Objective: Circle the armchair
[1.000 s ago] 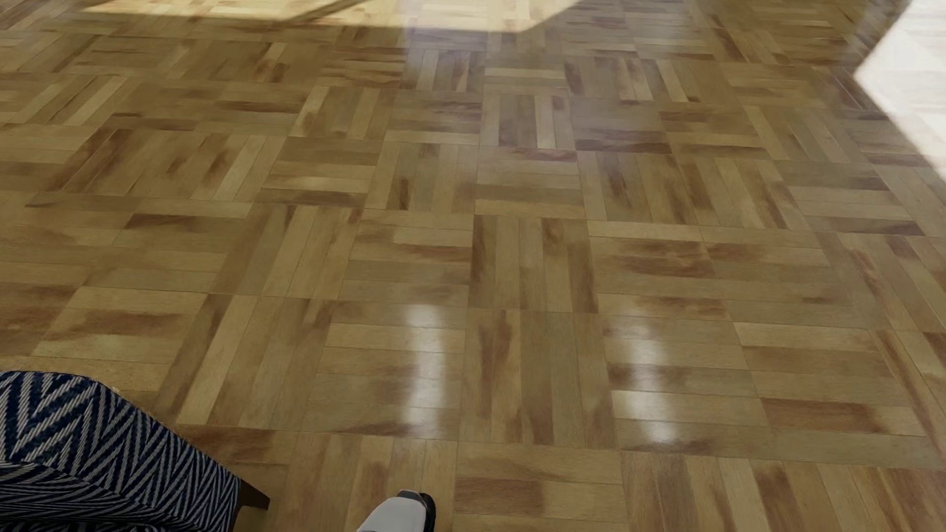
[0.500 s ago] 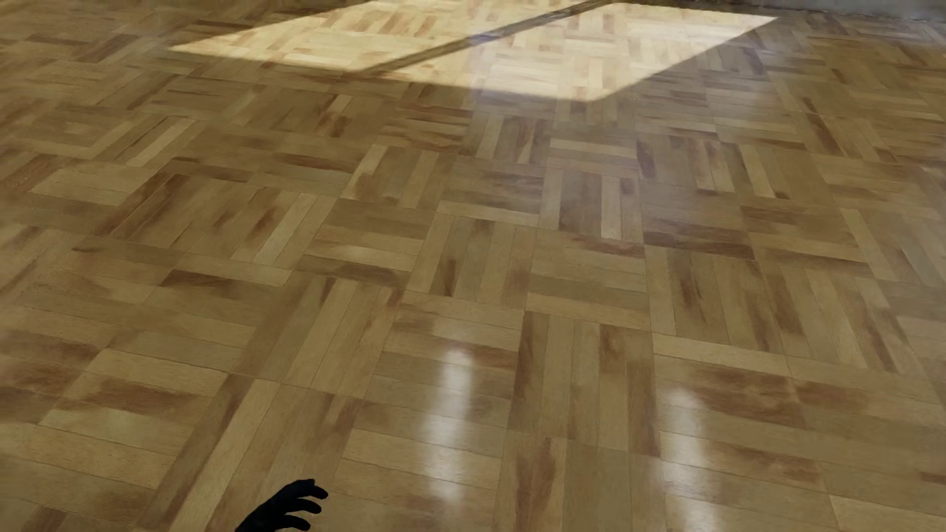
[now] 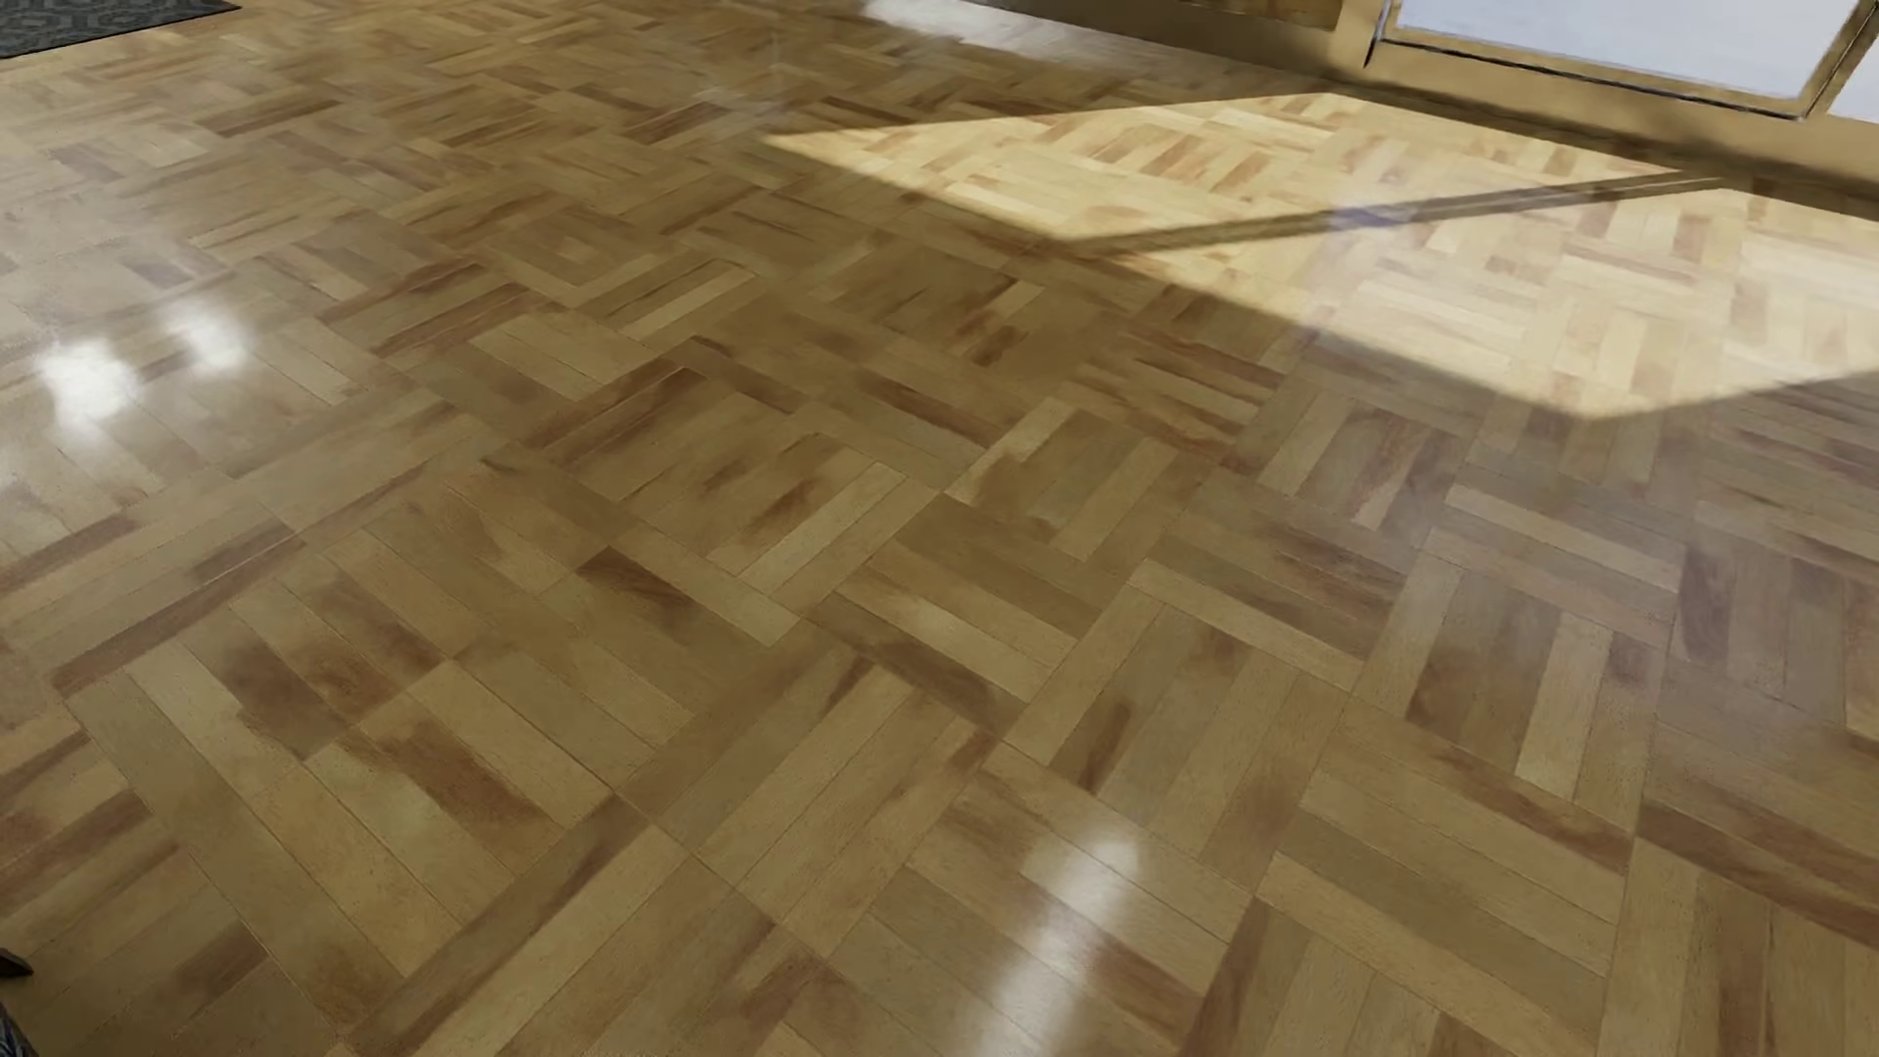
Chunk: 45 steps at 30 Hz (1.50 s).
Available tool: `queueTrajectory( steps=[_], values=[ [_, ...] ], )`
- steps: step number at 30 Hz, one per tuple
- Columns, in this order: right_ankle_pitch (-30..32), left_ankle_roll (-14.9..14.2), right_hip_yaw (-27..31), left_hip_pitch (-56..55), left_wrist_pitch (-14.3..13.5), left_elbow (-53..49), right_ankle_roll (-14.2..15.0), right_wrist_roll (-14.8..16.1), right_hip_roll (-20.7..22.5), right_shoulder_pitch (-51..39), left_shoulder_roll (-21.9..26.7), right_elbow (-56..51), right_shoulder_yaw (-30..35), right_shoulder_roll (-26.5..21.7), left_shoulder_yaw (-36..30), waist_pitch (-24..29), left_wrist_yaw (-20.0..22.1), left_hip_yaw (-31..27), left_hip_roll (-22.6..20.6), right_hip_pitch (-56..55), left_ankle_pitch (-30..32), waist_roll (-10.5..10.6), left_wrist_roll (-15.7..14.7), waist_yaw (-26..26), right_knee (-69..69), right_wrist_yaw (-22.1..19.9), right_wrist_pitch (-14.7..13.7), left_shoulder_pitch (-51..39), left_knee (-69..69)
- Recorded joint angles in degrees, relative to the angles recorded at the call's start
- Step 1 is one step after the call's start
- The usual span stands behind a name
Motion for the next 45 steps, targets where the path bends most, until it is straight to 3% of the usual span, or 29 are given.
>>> queueTrajectory(
  steps=[1, 2, 5, 8, 11, 17, 20, 22, 25, 26, 27, 30, 32, 34, 35, 41, 45],
  values=[
    [-0.7, 0.0, 0.0, -5.2, 0.0, -0.1, 0.0, 0.0, 0.3, 0.4, 0.3, -0.4, 1.0, 0.0, -0.5, -0.2, 0.0, 0.0, 0.9, 2.1, 3.4, 0.5, 0.0, 0.7, -1.6, 0.0, 0.0, 0.8, 8.5],
    [-1.5, 0.0, 0.0, -10.8, 0.0, -1.1, 0.0, 0.0, 0.6, 1.0, 0.6, -1.8, 1.3, -0.4, -1.0, -0.1, 0.0, 0.0, 1.6, 4.2, 1.1, 1.0, 0.0, 1.6, -3.0, 0.0, 0.0, 1.1, 18.6],
    [-3.7, 0.0, 0.0, -23.4, 0.0, -6.4, 0.0, 0.0, 0.3, 1.2, 0.6, -4.1, 1.3, -3.0, -0.7, 1.6, 0.0, 0.0, 2.6, 10.0, -17.3, 0.9, 0.0, 6.5, -4.9, 0.0, 0.0, 0.4, 46.8],
    [-7.0, 0.0, 0.0, -31.1, 0.0, -10.9, 0.0, 0.0, -1.1, -1.4, -0.6, -0.2, 1.3, -5.5, 1.8, 2.6, 0.0, 0.0, 2.3, 15.5, -20.1, -0.9, 0.0, 10.5, -5.9, 0.0, 0.0, -0.9, 37.8],
    [-9.7, 0.0, 0.0, -35.3, 0.0, -14.5, 0.0, 0.0, -1.6, -3.0, -1.4, 1.5, -2.1, -8.0, 2.4, 2.8, 0.0, 0.0, 2.7, 19.1, -19.7, -2.8, 0.0, 12.1, -5.8, 0.0, 0.0, -1.9, 43.6],
    [-18.1, 0.0, 0.0, -31.4, 0.0, -12.8, 0.0, 0.0, 0.2, -6.9, -0.6, 0.9, -7.0, -10.1, 1.3, 2.7, 0.0, 0.0, 3.7, 26.7, -10.0, -5.0, 0.0, 11.9, -5.8, 0.0, 0.0, -3.4, -6.0],
    [-18.5, 0.0, 0.0, -28.8, 0.0, -7.8, 0.0, 0.0, 0.2, -8.0, 0.1, -1.2, -8.3, -8.9, 0.3, 1.3, 0.0, 0.0, 4.2, 28.4, -9.8, -5.8, 0.0, 12.6, -5.3, 0.0, 0.0, -3.7, -16.6],
    [-12.9, 0.0, 0.0, -27.5, 0.0, -3.7, 0.0, 0.0, -1.2, -7.4, 0.6, -3.7, -9.5, -6.8, -1.5, 1.3, 0.0, 0.0, 3.1, 30.5, -5.7, -7.3, 0.0, 11.9, -4.6, 0.0, 0.0, -3.8, -14.1],
    [13.0, 0.0, 0.0, -23.7, 0.0, -1.3, 0.0, 0.0, -3.8, -4.5, 1.6, -7.1, -8.8, -2.8, -2.3, 0.7, 0.0, 0.0, -0.2, 28.3, -7.2, -9.4, 0.0, 9.8, 3.2, 0.0, 0.0, -4.4, -12.3],
    [19.9, 0.0, 0.0, -21.5, 0.0, -2.7, 0.0, 0.0, -4.7, -3.8, 1.8, -8.7, -7.3, -2.4, -1.6, 0.2, 0.0, 0.0, -0.7, 25.3, -8.5, -9.1, 0.0, 9.4, 8.8, 0.0, 0.0, -4.4, -13.0],
    [22.0, 0.0, 0.0, -19.3, 0.0, -5.1, 0.0, 0.0, -5.5, -3.3, 2.1, -10.5, -5.8, -2.6, -0.9, -0.2, 0.0, 0.0, -1.0, 22.0, -9.8, -8.6, 0.0, 9.1, 15.2, 0.0, 0.0, -4.4, -13.4],
    [12.3, 0.0, 0.0, -12.5, 0.0, -12.9, 0.0, 0.0, -6.4, -4.3, 2.8, -12.0, -5.4, -3.6, 0.9, 1.6, 0.0, 0.0, -2.0, 13.2, -13.4, -7.0, 0.0, 7.3, 31.0, 0.0, 0.0, -5.8, -13.5],
    [13.8, 0.0, 0.0, -8.6, 0.0, -14.9, 0.0, 0.0, -5.3, -5.7, 2.9, -10.9, -6.1, -4.4, 2.0, 2.9, 0.0, 0.0, -2.5, 7.9, -14.8, -5.4, 0.0, 4.4, 32.1, 0.0, 0.0, -8.0, -14.0],
    [19.8, 0.0, 0.0, -5.2, 0.0, -15.7, 0.0, 0.0, -3.5, -6.3, 3.3, -11.1, -6.3, -5.6, 2.3, 3.7, 0.0, 0.0, -2.6, 3.1, -16.2, -3.9, 0.0, 0.5, 27.0, 0.0, 0.0, -9.8, -14.5],
    [19.9, 0.0, 0.0, -3.8, 0.0, -16.2, 0.0, 0.0, -2.9, -6.1, 3.5, -11.6, -6.3, -6.2, 2.4, 3.9, 0.0, 0.0, -2.6, 0.9, -17.1, -3.3, 0.0, -1.4, 23.8, 0.0, 0.0, -10.3, -14.6],
    [5.8, 0.0, 0.0, 5.3, 0.0, -15.0, 0.0, 0.0, -2.7, -3.1, 3.3, -7.0, -6.8, -6.1, 1.1, 4.6, 0.0, 0.0, -2.1, -4.7, -24.8, -1.4, 0.0, -7.7, -1.8, 0.0, 0.0, -10.2, -14.4],
    [-4.7, 0.0, 0.0, 9.4, 0.0, -11.0, 0.0, 0.0, -4.0, 0.7, 2.0, -2.6, -5.7, -4.3, -2.0, 2.5, 0.0, 0.0, -1.9, -5.6, -30.7, -1.8, 0.0, -8.9, -9.6, 0.0, 0.0, -6.8, -13.5]
  ],
)
